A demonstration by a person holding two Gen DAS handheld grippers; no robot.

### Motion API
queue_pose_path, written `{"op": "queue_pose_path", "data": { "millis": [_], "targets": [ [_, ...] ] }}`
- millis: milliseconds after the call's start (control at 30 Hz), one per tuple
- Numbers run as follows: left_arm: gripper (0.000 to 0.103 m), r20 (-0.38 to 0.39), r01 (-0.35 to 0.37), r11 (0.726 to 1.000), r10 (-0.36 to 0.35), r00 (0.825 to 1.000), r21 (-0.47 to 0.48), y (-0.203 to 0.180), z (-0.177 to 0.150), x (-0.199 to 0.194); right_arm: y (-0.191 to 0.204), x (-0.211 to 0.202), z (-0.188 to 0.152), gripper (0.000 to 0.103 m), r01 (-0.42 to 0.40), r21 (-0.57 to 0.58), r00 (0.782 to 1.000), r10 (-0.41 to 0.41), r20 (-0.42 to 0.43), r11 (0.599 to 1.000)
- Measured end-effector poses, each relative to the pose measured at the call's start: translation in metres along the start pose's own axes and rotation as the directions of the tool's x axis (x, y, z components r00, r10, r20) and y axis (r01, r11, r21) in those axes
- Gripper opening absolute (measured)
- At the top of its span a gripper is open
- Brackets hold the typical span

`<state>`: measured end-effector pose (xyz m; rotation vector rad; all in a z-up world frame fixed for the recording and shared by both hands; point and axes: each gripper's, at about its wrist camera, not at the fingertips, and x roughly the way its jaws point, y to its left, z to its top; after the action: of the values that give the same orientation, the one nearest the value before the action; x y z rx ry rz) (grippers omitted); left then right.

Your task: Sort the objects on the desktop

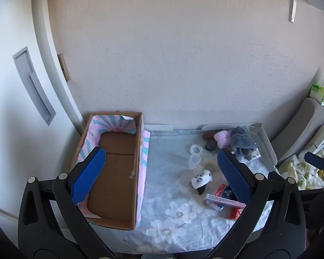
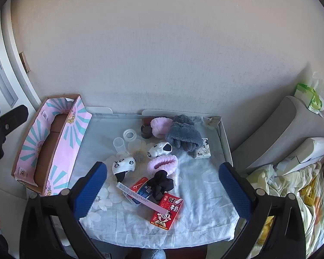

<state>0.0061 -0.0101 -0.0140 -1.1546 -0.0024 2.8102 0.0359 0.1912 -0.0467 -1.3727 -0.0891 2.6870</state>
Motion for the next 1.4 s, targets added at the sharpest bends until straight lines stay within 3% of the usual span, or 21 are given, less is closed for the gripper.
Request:
{"op": "queue_pose_path", "data": {
  "millis": [1033, 1200, 1400],
  "targets": [
    [0.103, -0.013, -0.001, 1.0, 0.001, 1.0, -0.011, -0.007, -0.005, 0.006, -0.012, 0.008, 0.004, 0.103, -0.022, -0.013, 1.0, 0.022, 0.0, 1.0],
    [0.103, -0.034, 0.007, 1.0, -0.007, 0.999, 0.0, -0.014, -0.01, 0.012, -0.037, 0.005, 0.009, 0.103, -0.065, -0.015, 0.997, 0.065, 0.032, 0.998],
    [0.103, -0.129, 0.042, 0.999, -0.041, 0.991, 0.01, -0.036, -0.03, 0.042, -0.088, 0.019, 0.002, 0.103, -0.036, -0.037, 0.999, 0.037, 0.022, 0.999]
  ]
}}
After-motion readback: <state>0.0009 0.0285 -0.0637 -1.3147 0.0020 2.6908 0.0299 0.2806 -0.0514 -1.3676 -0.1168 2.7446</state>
